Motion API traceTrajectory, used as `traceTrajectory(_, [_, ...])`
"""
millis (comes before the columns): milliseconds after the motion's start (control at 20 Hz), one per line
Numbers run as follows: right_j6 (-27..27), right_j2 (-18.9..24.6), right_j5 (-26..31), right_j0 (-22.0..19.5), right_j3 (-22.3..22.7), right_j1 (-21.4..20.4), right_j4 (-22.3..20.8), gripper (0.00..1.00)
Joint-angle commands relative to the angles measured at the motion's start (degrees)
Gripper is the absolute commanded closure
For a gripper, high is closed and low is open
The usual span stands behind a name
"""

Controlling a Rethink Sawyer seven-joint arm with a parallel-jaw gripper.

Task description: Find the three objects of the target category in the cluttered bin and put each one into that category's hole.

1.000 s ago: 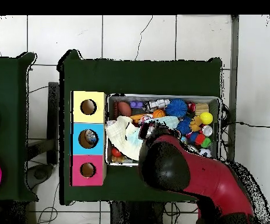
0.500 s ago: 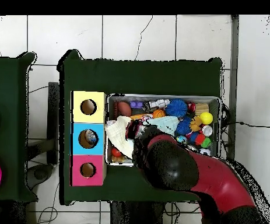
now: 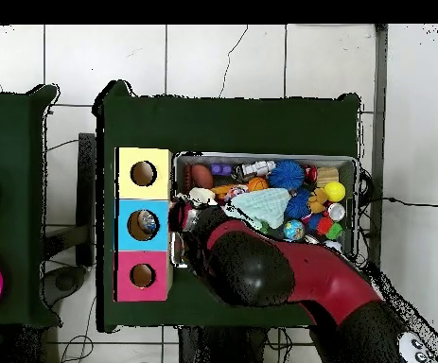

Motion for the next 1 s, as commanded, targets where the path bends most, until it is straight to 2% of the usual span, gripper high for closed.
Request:
traceTrajectory(50, [6.3, 11.3, -5.2, -2.0, 4.2, 5.9, -2.9, 1.0])
traceTrajectory(300, [8.2, 12.8, -6.7, -1.4, 3.7, 7.9, -2.3, 1.0])
traceTrajectory(650, [7.9, 11.2, -7.9, 0.4, 2.5, 10.8, -2.9, 1.0])
traceTrajectory(1000, [6.4, 9.6, -10.4, 2.4, 1.0, 16.8, -4.5, 1.0])
